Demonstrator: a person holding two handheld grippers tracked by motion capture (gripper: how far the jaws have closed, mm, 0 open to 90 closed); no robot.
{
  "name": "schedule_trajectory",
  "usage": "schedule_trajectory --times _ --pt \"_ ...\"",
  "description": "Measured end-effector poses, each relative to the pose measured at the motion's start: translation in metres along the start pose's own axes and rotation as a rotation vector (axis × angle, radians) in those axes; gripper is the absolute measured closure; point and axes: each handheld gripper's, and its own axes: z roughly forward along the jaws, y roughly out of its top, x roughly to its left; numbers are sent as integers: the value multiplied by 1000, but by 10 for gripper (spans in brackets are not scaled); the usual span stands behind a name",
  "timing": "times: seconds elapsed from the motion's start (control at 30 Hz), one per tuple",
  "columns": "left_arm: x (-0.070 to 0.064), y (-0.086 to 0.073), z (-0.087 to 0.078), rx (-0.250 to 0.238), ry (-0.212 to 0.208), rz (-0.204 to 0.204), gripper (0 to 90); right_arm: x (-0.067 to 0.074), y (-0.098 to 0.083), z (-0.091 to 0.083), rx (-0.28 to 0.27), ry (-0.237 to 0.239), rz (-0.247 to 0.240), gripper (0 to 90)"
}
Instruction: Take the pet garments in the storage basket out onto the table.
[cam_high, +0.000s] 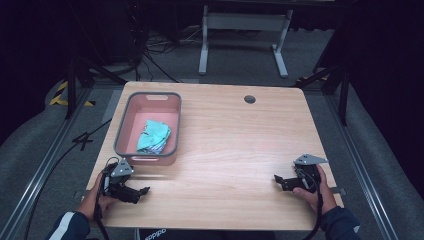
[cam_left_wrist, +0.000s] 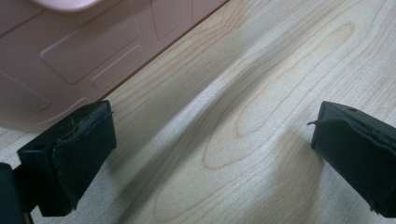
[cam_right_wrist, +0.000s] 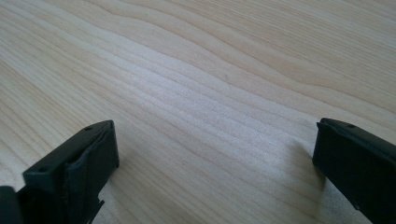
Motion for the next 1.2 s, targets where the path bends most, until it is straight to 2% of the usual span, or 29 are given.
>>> schedule_trajectory --times 0.37,0.4,0.47,0.5,0.6,0.7,0.73,0.8,0.87,1.0,1.07,1.17,1.2 --pt "0 0 -1 0 2 2 5 0 0 0 0 -2 2 5" --pt "-3 -1 -2 -4 17 -10 18 0 0 0 0 -2 2 6" --pt "-4 -2 -4 -7 12 -2 75 0 0 0 0 -2 2 5" --pt "-5 -2 -5 -5 15 1 75 0 0 0 0 -2 2 6" --pt "-7 -1 -8 15 22 -8 127 0 0 0 0 -2 2 5" --pt "-8 0 -12 36 25 14 159 0 0 0 -1 -1 4 5" --pt "-8 0 -13 29 18 15 168 0 0 0 0 -1 4 5" --pt "-8 1 -18 30 5 30 176 0 0 0 0 -1 4 5" --pt "-8 1 -24 13 -8 22 193 0 0 0 0 -1 4 5" --pt "-10 1 -33 10 -11 11 203 0 0 0 -1 -1 3 5" --pt "-10 2 -39 6 -3 22 209 0 0 0 0 -1 4 5" --pt "-8 3 -47 -21 8 -4 218 0 0 0 0 -1 4 5" --pt "-7 4 -52 -31 17 -2 219 0 0 0 0 -1 4 5"
